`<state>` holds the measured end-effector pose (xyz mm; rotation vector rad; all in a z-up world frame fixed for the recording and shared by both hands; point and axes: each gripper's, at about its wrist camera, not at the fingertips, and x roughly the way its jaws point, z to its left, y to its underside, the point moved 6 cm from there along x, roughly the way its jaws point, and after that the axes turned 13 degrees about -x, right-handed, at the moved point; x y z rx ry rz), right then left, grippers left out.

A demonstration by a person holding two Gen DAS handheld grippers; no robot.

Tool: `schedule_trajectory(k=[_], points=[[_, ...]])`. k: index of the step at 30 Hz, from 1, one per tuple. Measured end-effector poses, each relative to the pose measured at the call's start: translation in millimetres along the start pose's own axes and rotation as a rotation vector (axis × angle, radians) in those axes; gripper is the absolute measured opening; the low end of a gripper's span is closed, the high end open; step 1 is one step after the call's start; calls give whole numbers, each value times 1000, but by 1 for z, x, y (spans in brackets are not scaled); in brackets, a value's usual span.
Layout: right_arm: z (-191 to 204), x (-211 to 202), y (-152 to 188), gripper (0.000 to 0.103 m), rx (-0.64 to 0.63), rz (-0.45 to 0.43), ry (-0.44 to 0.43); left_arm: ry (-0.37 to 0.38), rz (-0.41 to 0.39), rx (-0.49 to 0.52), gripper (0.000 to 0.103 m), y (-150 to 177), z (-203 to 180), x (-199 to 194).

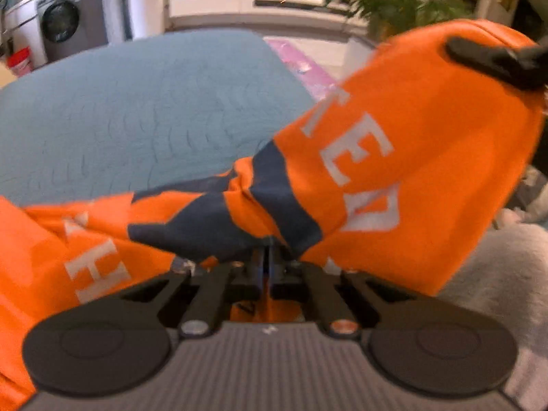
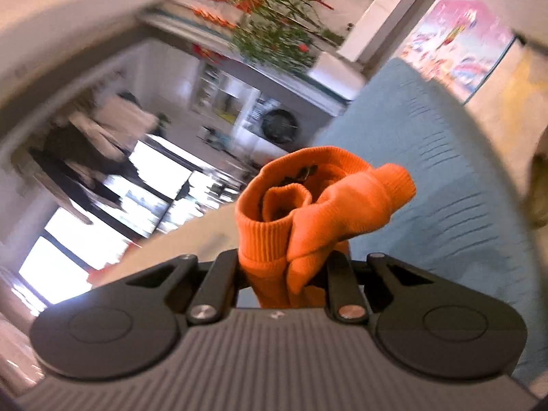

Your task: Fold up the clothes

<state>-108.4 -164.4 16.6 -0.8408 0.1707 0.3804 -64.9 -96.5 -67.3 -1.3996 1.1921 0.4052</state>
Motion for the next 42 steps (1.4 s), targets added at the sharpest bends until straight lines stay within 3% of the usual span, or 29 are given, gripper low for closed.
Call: schedule_trajectory(k=[1,3,5,9,12,15,17,19,22,25,28,29,32,34,36,39,40,42], points=[[0,2,3,17,-30,13,29,35,20,-48,20,-2,10,-5],[8,4,5,17,-88,8,53,72,15,-152,73,-9,34,-23],[34,14,3,17,-183,-3,55,91,-68,-226,102,-18,58,-51],[86,55,19,18,-278,46,-14,-20,-227,-301,103,-33,117,-98],[113,92,48,19,-312,98,-56,7,-281,-453,103,-32,160,-129],[121,126,84,22,-316,145,-45,54,-304,-587,103,-36,182,-143],[122,150,115,29,-343,201,-19,75,-288,-604,103,-46,181,-135],[132,164,146,37,-510,210,5,81,-262,-572,103,-45,171,-122],[166,160,179,80,-917,191,-3,77,-243,-501,103,-40,158,-116],[192,146,196,83,-1198,142,58,64,-239,-420,103,-36,145,-116],[210,133,208,83,-1370,77,61,57,-278,-392,103,-32,136,-132],[212,133,212,88,-1397,81,44,65,-291,-397,103,-32,136,-136],[208,153,220,90,-1403,242,-40,111,-273,-401,103,-31,130,-138],[211,146,214,90,-1371,278,-95,96,-227,-386,103,-28,126,-127],[219,123,199,90,-1325,270,-174,-19,-119,-337,102,-20,126,-94],[220,86,174,89,-1287,294,-261,-207,-72,-263,103,-14,130,-64],[215,80,166,89,-1277,317,-253,-275,-71,-228,103,-13,132,-56],[203,71,153,89,-1274,293,-183,-318,-57,-162,103,-13,127,-49]])
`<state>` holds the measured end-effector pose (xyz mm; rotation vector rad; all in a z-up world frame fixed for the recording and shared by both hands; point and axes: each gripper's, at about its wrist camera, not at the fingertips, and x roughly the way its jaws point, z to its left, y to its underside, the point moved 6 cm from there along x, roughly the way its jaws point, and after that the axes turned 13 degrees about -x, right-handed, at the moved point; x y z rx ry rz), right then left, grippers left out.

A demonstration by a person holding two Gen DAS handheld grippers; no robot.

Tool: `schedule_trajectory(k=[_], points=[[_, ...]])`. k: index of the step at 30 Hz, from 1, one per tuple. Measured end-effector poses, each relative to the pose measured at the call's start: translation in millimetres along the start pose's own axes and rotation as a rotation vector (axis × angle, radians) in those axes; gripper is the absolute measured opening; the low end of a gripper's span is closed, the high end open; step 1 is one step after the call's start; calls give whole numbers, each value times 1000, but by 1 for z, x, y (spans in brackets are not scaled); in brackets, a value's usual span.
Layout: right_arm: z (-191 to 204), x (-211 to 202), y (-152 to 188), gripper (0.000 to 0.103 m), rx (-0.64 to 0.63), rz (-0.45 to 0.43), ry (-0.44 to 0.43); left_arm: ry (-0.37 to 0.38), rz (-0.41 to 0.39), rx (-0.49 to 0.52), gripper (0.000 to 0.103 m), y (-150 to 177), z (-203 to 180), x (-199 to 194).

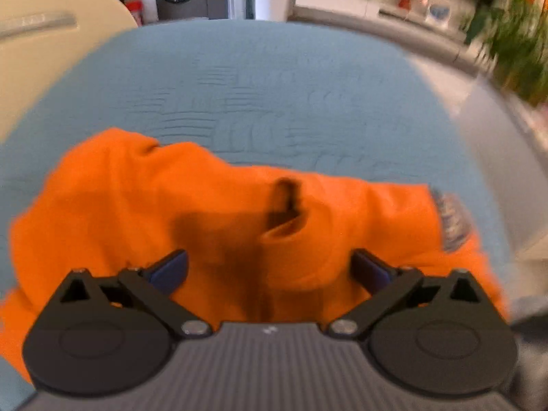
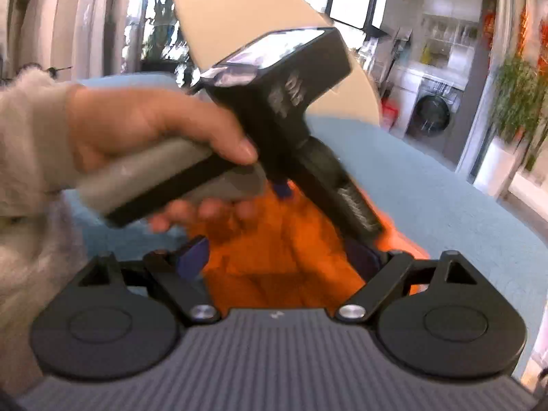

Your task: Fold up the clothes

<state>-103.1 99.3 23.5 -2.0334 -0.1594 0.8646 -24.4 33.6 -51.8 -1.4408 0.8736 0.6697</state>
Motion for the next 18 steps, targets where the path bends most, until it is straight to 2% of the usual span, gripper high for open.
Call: schedule_trajectory(k=[1,2,5,7,10,12,14,16,18], points=[[-8,-5,8,89,2,12,63,-4,-3,10,103,0,-1,-1],[-11,-2,18,89,22,52,58,-13,-8,28,103,-1,-3,-2],[-15,15,51,89,129,211,-78,-5,11,38,103,2,-1,2],[-14,9,51,89,129,190,-83,14,42,13,103,3,7,5],[-21,-14,32,89,136,26,-24,44,66,-27,103,-1,15,6],[-26,-16,28,89,164,-33,-27,57,66,-50,103,-5,19,4],[-12,-2,47,89,182,57,-112,72,26,-76,103,-9,24,-4],[1,8,62,89,153,108,-151,88,-24,-92,103,-14,24,-14],[5,5,60,90,162,99,-165,80,-128,-104,102,-19,24,-33]])
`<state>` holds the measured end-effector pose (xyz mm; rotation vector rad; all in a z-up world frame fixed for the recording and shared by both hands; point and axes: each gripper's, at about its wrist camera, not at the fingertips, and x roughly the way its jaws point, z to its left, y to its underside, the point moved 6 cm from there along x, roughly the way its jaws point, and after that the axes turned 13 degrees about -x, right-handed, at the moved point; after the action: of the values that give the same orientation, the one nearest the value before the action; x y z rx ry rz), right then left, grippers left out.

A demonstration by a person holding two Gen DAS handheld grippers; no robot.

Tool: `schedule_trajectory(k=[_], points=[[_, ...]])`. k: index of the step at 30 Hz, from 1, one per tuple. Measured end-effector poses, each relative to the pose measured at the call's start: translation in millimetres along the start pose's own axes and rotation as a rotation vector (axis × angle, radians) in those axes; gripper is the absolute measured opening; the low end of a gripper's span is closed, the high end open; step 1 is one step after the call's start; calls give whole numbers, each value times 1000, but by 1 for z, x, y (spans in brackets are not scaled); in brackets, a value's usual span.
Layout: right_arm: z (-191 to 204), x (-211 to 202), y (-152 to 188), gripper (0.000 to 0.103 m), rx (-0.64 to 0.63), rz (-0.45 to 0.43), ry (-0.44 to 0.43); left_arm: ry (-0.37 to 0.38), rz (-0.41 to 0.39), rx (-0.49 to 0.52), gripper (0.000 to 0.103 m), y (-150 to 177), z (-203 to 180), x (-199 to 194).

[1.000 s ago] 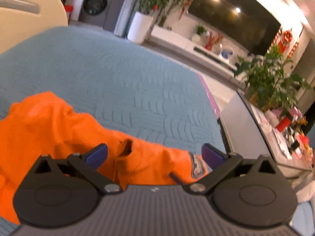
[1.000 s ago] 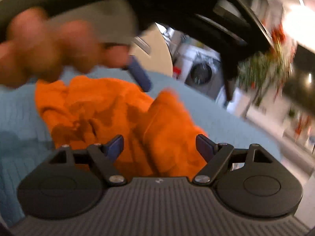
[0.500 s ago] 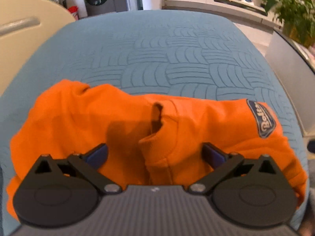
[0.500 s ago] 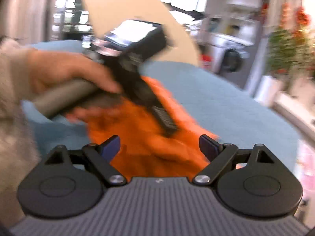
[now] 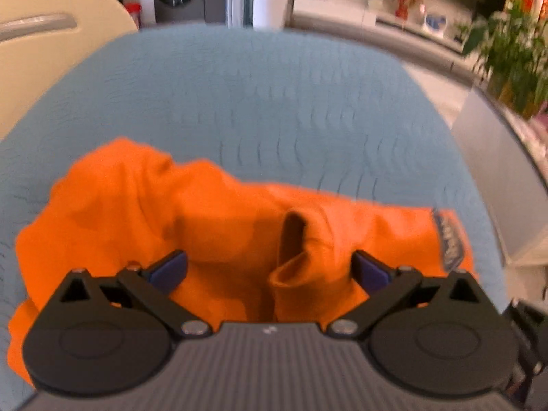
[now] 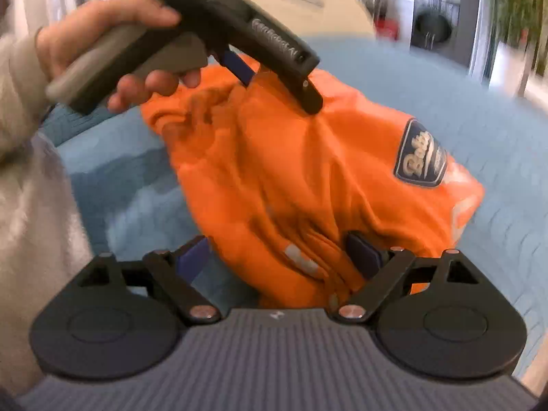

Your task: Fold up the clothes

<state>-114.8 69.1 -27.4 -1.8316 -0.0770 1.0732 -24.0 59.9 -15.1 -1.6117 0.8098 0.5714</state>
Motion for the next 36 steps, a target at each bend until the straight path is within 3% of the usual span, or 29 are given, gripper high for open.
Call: schedule_trajectory(k=[2,4,7,9,14,16,19,23,26,29,31,36], points=[[-9,-10,-7,89,73,-75,-17,33,-75,1,103,-5,-5,-12],[-39,-23,-9,89,241,-202,-45,66,-90,-16,103,-6,-9,-16],[-98,-35,8,89,556,-328,51,20,-44,19,103,0,-11,-2],[-129,-32,37,91,764,-335,79,-152,14,104,103,15,-5,26],[-151,4,89,92,1125,-328,-56,-169,57,89,103,16,-2,37],[-147,7,85,92,1145,-383,-99,-161,67,61,103,15,-1,37],[-149,7,81,103,1166,-408,-128,-138,98,16,103,22,6,40],[-150,20,69,103,1156,-334,-115,-87,149,-78,103,20,18,53],[-154,27,52,103,1036,-289,-29,-81,158,-91,103,21,18,58],[-156,38,33,103,792,-245,127,-89,152,-82,103,20,16,64],[-153,52,41,103,724,-188,105,-94,147,-75,103,19,15,67],[-138,55,38,101,650,-196,50,-106,136,-54,103,16,14,63]])
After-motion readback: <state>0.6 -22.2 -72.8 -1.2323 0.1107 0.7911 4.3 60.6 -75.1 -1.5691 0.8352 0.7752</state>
